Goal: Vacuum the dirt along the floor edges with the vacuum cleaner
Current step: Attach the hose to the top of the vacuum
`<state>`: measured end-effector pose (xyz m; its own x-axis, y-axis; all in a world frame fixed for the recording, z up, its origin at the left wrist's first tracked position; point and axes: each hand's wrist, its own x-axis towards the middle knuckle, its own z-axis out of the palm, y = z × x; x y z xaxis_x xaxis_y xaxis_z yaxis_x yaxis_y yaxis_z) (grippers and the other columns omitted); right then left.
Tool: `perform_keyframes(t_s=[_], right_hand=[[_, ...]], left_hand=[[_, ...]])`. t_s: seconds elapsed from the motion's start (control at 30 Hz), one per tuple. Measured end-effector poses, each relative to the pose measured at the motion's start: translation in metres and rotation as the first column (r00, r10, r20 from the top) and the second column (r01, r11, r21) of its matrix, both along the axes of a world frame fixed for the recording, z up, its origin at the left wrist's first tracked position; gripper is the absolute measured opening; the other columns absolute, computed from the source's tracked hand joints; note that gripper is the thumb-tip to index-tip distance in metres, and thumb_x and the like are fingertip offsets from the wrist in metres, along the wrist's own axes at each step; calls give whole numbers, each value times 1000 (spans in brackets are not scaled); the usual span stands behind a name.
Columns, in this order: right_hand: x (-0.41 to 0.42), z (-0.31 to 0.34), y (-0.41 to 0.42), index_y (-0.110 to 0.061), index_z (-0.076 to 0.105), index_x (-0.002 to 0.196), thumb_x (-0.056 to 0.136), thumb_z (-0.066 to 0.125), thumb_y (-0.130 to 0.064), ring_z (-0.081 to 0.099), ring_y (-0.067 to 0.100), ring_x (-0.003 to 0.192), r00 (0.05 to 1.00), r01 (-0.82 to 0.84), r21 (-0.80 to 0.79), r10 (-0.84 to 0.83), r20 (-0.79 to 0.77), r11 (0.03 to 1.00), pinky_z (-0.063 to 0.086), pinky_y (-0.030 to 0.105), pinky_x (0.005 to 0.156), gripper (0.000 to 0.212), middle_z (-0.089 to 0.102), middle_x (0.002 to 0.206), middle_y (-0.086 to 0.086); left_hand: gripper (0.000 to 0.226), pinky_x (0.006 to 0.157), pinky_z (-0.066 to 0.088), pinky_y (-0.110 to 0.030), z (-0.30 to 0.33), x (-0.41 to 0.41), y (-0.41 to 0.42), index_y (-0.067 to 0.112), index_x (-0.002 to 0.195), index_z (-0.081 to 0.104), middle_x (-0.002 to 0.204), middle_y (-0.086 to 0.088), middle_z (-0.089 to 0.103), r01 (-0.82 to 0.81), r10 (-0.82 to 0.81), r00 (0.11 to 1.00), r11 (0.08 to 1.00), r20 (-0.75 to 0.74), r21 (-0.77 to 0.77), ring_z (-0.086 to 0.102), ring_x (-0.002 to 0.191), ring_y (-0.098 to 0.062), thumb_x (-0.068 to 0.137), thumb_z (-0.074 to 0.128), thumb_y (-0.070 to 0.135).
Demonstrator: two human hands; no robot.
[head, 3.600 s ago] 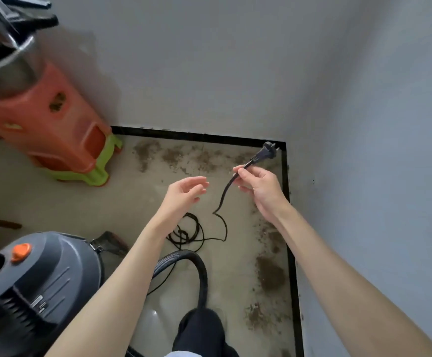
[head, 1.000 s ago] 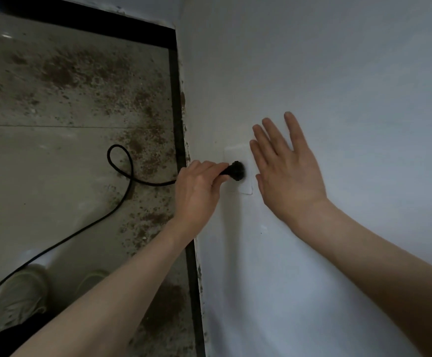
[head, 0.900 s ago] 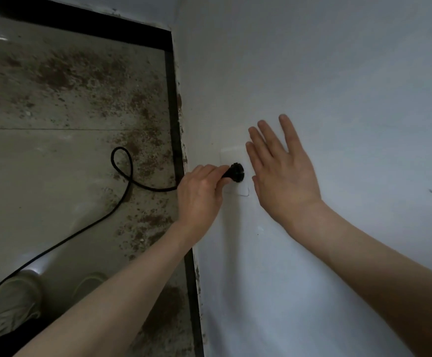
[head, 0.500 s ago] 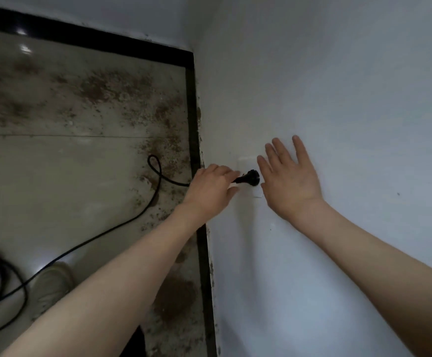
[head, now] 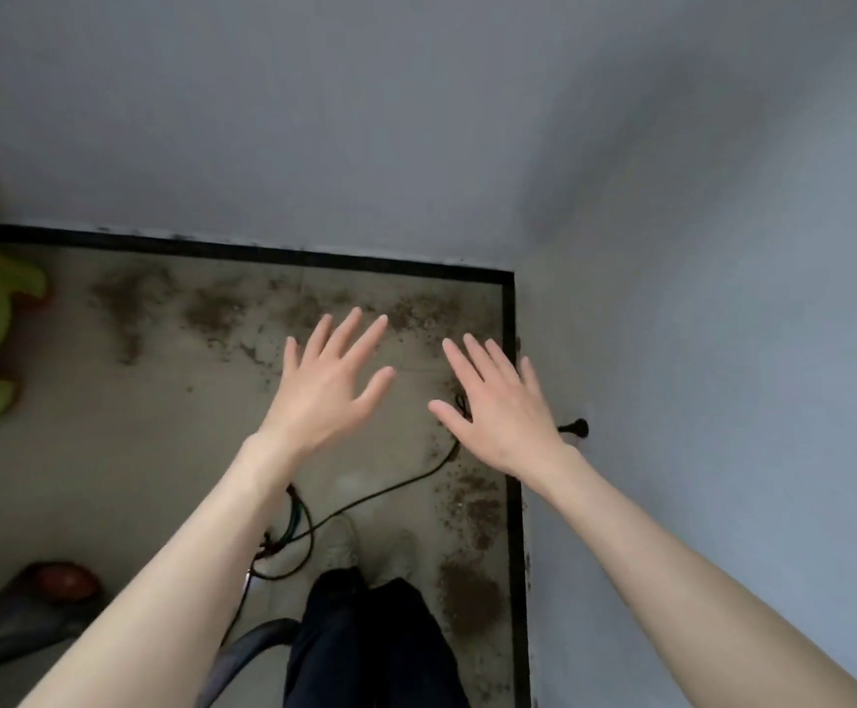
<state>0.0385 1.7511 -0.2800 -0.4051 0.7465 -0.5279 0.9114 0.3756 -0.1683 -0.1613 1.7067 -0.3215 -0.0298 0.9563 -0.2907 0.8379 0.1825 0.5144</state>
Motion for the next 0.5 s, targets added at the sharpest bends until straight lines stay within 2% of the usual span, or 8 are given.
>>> perform_keyframes(t_s=[0.13,0.27,0.5], right_hand=[[-68,85,-15,-33,2,156,98,33,-58,-5,16,151,982,-22,65,34,-187,998,-4,49,121,71,-1,165,-5],[-131,145,-28,-32,6,156,98,35,-57,-2,14,151,934,-90,141,133,-331,986,-3,46,121,70,3,165,-5],[-210,187,-60,-29,8,156,99,37,-53,0,15,151,836,-338,186,385,-390,923,-1,45,121,68,6,165,-4]], left_hand=[[61,118,-1,-49,98,-59,-38,42,150,12,160,10,6,-145,144,989,986,13,77,-2,147,-15,94,32,54],[59,118,0,-47,164,-109,-84,41,150,15,160,10,9,-318,321,947,937,2,147,1,148,-14,96,36,49],[57,117,-2,-42,215,-160,-171,41,149,16,159,12,11,-611,618,786,772,16,177,2,147,-10,97,35,49]])
